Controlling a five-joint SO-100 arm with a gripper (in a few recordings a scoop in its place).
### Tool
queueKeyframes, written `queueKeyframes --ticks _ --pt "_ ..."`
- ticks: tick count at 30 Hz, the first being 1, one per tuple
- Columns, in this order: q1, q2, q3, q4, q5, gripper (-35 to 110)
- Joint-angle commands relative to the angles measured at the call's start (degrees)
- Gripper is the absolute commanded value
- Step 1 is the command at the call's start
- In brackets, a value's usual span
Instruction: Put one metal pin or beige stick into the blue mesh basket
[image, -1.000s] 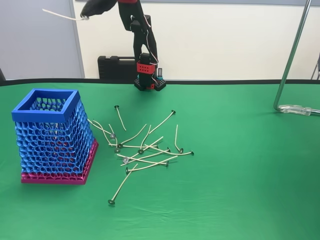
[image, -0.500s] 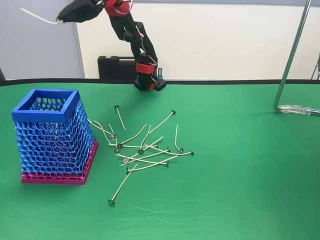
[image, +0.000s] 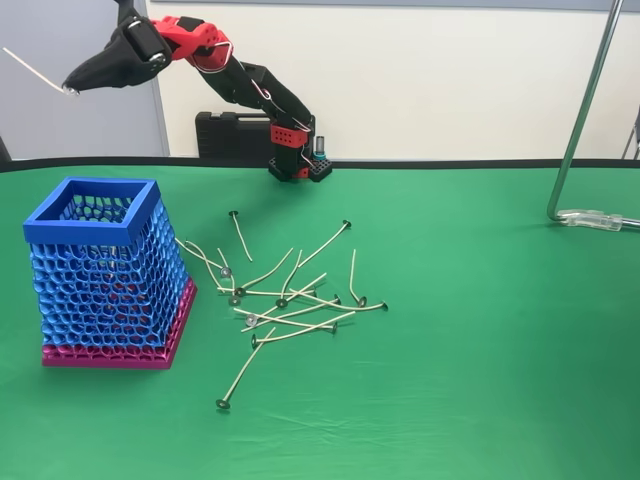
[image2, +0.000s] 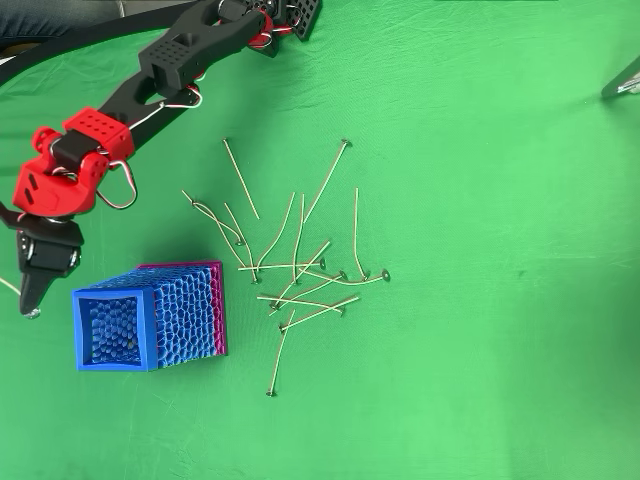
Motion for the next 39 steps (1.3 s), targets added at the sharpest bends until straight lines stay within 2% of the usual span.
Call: queueKeyframes --ticks 1,8,20,39 --pt "-0.7 -0.4 -4.3 -2.5 -0.9 1" --pt "-2.3 -1.3 0.1 -10.5 -3.3 1" --pt "-3.6 -2.6 6.5 -10.4 -3.4 1" --pt "-3.4 -2.2 16.6 -16.0 -4.0 1"
